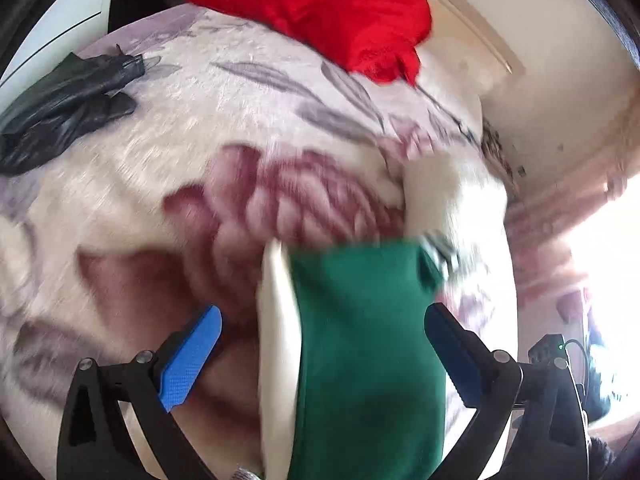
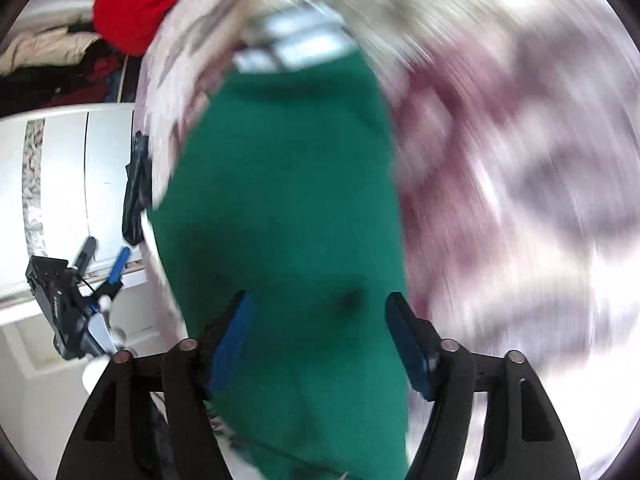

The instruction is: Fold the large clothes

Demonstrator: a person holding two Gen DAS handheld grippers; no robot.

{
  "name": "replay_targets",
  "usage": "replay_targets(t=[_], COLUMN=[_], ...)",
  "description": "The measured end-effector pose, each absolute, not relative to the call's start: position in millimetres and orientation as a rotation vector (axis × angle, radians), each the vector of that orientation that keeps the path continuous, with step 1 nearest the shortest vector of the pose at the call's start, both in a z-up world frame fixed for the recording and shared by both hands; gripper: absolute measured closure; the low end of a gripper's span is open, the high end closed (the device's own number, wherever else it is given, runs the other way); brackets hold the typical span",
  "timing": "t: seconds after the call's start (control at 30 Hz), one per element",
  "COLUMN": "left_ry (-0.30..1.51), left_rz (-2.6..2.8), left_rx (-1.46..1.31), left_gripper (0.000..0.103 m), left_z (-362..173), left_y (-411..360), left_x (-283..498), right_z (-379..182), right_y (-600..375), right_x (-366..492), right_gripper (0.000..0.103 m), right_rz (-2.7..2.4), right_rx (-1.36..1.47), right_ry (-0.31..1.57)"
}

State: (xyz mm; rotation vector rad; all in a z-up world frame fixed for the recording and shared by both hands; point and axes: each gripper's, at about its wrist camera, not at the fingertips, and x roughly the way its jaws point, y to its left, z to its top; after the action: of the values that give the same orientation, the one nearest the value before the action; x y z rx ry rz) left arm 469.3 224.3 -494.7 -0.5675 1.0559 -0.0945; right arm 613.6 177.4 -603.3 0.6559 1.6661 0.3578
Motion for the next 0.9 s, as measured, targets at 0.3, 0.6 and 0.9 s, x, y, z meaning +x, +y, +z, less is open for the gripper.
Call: replay_targets(t=[0.3, 0.6, 0.9], left_ry=[1.494, 1.653, 1.495], left_rz=[-0.130, -0.096, -0.137], left_rx=[-0.682, -0.643, -0.840], left_gripper=[0.000, 0.000, 0.000], left_z=[-564.7, -623.0, -633.1], left_y=[185.1, 134.8, 151.2], left_x=[249.4, 133.3, 131.2], right_z=[-627.3, -688.0, -684.4], right_y=[169.7, 184.5, 163.5], right_x=[358.7, 251.9, 254.9], right_gripper=[0.017, 0.052, 0.001], right_rz=[0.266, 0.156, 0.411], right_rx=[0.779, 0.617, 1.000], right_ry=[1.898, 1.922, 1.771])
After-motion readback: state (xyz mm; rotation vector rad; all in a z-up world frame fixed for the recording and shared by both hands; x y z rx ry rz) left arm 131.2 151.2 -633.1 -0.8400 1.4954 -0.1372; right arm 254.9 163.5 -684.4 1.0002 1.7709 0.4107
